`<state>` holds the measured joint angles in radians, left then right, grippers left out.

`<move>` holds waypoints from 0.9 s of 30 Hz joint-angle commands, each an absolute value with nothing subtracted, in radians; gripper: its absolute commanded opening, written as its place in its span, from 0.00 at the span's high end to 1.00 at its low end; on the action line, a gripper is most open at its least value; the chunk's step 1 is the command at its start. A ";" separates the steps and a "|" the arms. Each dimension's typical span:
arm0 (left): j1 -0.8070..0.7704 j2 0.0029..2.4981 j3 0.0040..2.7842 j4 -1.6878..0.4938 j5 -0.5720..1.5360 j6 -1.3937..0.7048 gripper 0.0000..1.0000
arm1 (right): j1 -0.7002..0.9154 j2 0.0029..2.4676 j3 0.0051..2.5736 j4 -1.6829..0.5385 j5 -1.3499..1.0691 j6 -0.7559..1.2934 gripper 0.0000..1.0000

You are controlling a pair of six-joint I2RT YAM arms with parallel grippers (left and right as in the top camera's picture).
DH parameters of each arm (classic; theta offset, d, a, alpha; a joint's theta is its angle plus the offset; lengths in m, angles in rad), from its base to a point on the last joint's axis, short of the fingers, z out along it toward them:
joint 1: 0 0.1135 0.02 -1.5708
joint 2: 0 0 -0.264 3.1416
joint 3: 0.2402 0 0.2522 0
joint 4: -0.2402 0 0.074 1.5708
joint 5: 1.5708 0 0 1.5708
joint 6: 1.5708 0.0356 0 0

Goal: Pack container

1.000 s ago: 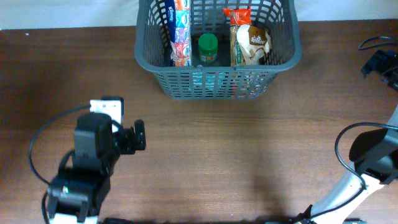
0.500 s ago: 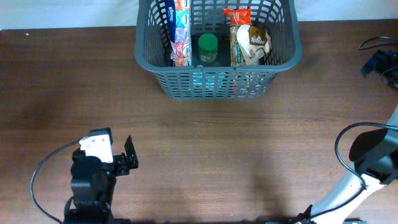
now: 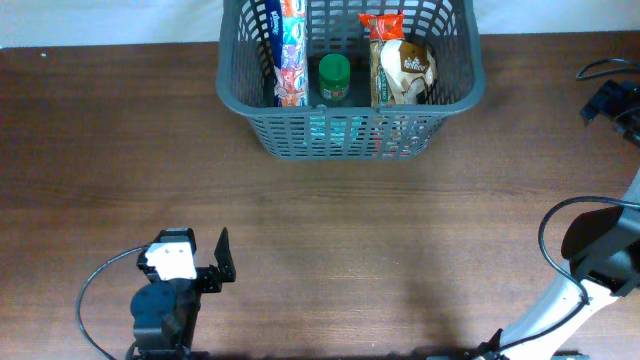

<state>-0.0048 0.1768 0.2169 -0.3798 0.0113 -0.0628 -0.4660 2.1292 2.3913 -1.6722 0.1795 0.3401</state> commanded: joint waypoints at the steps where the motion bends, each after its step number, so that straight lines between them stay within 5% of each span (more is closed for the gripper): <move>1: 0.001 0.143 0.184 -0.373 0.046 -0.044 0.01 | -0.472 2.133 2.387 -1.671 0.195 0.349 0.01; 27: 0.000 0.004 0.106 -0.345 0.110 -0.052 0.01 | -0.472 2.133 2.387 -1.672 0.196 0.349 0.01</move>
